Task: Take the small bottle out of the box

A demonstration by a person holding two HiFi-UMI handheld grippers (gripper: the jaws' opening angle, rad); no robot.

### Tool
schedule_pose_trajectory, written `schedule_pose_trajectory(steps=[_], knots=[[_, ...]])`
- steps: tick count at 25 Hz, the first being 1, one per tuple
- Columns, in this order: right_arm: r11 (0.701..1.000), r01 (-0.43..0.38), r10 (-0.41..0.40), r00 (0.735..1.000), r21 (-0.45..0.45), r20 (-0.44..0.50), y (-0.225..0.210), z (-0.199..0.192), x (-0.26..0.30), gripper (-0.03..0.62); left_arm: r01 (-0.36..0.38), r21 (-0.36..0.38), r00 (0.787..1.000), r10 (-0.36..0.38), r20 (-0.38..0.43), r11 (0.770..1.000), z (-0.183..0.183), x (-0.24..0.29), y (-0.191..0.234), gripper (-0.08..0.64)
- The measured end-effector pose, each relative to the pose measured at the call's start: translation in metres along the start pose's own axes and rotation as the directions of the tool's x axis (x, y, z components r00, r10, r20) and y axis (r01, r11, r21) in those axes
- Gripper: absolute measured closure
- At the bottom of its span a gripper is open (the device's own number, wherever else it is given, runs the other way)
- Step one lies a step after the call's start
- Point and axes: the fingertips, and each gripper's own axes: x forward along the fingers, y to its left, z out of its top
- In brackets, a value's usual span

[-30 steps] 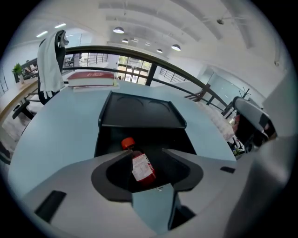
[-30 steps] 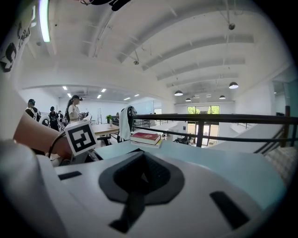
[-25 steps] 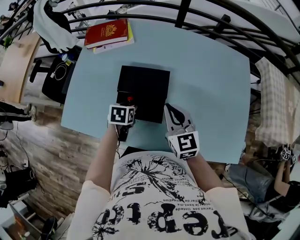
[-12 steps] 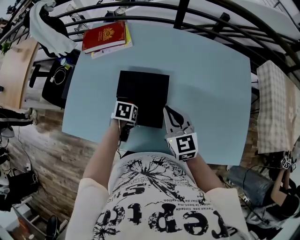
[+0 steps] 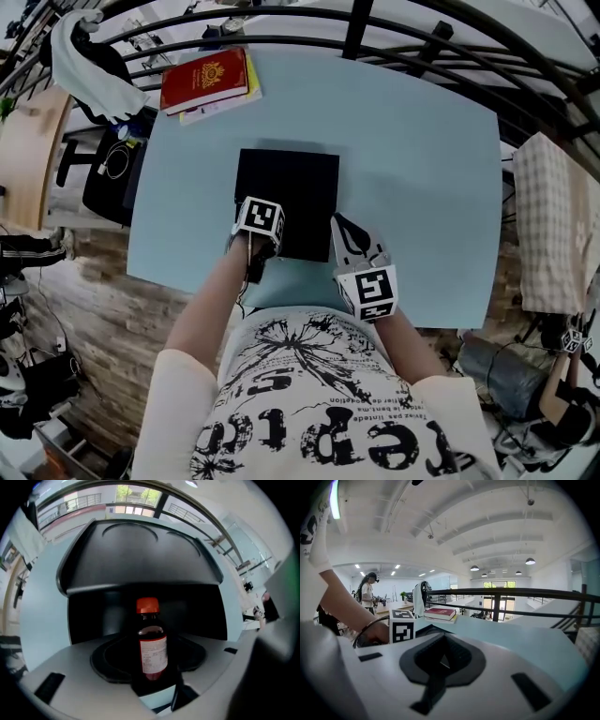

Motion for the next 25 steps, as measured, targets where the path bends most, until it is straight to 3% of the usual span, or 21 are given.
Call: schedule_pose_trajectory(steps=[3, 12, 15, 19, 25], knots=[[1.0, 0.011, -0.011, 1.0, 0.001, 0.002, 0.001, 0.003, -0.002, 0.58, -0.085, 0.098, 0.996, 0.084, 0.015, 0.992, 0.0, 0.006, -0.004, 0.325], [0.999, 0.028, -0.028, 1.0, -0.015, 0.002, 0.01, 0.005, -0.007, 0.58, -0.084, 0.147, 0.996, 0.079, 0.041, 0.986, -0.002, 0.0, -0.004, 0.328], [0.999, 0.038, -0.038, 0.999, -0.033, 0.006, 0.013, 0.008, -0.011, 0.58, -0.073, 0.196, 0.993, 0.053, 0.106, 0.978, 0.001, -0.004, -0.012, 0.328], [0.997, 0.062, -0.062, 0.998, -0.048, 0.015, 0.016, 0.009, -0.017, 0.58, -0.038, 0.205, 0.984, 0.001, 0.175, 0.978, 0.003, -0.015, -0.021, 0.328], [0.994, 0.093, -0.091, 0.995, -0.056, 0.03, 0.017, 0.013, -0.027, 0.58, -0.026, 0.206, 0.94, -0.046, 0.338, 0.978, 0.018, -0.061, -0.03, 0.328]])
